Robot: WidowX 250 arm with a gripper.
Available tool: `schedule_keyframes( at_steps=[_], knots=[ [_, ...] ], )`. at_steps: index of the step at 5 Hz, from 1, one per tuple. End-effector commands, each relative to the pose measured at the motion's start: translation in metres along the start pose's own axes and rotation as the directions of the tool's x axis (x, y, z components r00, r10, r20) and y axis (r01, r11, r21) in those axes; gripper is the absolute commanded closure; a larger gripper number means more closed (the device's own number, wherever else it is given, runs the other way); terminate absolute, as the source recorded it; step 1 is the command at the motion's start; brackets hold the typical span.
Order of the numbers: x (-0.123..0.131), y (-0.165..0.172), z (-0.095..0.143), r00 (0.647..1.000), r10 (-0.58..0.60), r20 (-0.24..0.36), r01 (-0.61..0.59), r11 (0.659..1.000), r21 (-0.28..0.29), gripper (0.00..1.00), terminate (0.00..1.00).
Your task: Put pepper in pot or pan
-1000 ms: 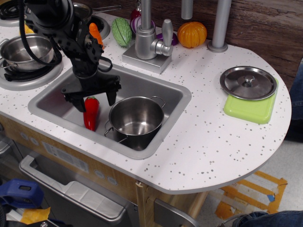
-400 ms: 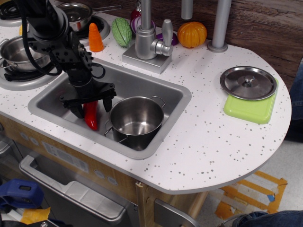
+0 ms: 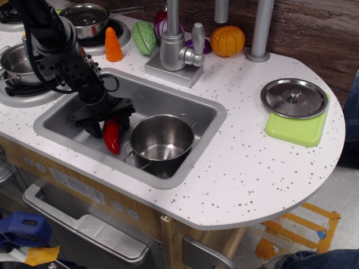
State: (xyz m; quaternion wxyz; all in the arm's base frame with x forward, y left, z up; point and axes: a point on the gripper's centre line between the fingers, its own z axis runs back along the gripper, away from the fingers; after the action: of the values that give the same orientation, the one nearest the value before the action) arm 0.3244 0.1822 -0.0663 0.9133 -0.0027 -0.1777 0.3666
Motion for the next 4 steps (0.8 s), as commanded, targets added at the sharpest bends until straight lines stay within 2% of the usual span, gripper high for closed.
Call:
schedule_keyframes(
  at_steps=[1,2,3,4],
  knots=[
    [0.012,-0.005,0.024,0.998,-0.021,0.064,0.017,0.998,0.059,1.00,0.00],
    [0.033,-0.021,0.067,0.994,-0.080,0.078,0.066,0.984,0.168,1.00,0.00],
    [0.034,-0.041,0.105,0.989,-0.099,0.110,0.070,0.968,0.241,1.00,0.00],
    [0.026,-0.054,0.124,0.995,-0.055,0.084,0.031,0.963,0.268,1.00,0.00]
  ],
)
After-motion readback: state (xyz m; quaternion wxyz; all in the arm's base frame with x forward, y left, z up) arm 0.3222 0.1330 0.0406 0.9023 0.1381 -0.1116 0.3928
